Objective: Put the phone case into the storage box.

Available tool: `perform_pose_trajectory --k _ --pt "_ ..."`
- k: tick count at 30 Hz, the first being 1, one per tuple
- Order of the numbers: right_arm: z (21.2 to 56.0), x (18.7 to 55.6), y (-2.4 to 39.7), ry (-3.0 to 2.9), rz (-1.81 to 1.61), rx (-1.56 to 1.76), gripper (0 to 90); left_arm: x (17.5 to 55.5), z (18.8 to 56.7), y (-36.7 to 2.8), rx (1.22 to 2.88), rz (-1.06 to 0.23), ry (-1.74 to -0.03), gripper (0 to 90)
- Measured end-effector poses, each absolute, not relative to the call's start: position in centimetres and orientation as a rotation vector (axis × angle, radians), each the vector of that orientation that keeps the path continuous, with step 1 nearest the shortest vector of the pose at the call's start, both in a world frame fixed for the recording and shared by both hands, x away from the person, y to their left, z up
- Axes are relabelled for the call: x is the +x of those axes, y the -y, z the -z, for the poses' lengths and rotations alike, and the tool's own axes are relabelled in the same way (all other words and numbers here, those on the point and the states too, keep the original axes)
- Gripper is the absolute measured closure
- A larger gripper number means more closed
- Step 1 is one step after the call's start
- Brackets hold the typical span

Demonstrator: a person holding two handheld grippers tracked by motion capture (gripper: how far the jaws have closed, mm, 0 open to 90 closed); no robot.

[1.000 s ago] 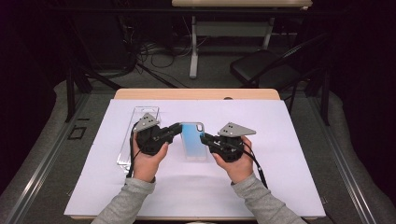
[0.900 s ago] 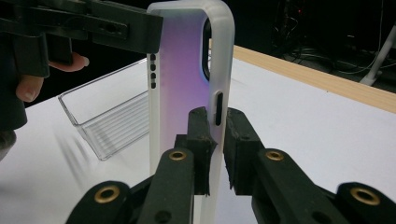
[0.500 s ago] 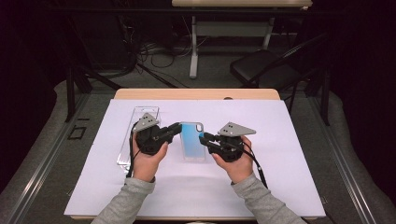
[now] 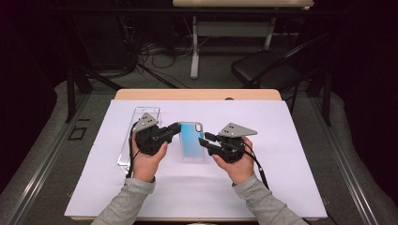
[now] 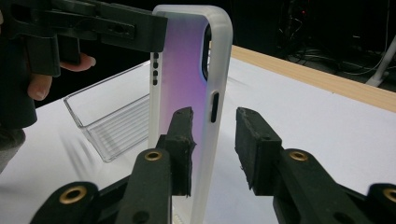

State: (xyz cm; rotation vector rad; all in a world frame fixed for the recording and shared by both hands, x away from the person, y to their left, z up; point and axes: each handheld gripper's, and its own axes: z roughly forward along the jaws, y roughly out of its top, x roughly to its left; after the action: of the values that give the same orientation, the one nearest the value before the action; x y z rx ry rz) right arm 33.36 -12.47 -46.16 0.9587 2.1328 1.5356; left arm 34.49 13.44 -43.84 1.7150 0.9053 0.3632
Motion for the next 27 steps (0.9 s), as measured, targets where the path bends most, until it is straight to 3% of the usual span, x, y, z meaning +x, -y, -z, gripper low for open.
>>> perform_pose_trajectory --k 18,27 --pt "46.2 33.6 12.6 -2.133 -1.519 0.96 60.7 35.2 43.6 -15.7 1.662 -0.414 -0.952 84.2" --pt "46.3 33.8 12.7 -2.123 -1.497 0.959 53.5 35.6 43.4 -17.0 1.64 -0.437 -0.977 84.2"
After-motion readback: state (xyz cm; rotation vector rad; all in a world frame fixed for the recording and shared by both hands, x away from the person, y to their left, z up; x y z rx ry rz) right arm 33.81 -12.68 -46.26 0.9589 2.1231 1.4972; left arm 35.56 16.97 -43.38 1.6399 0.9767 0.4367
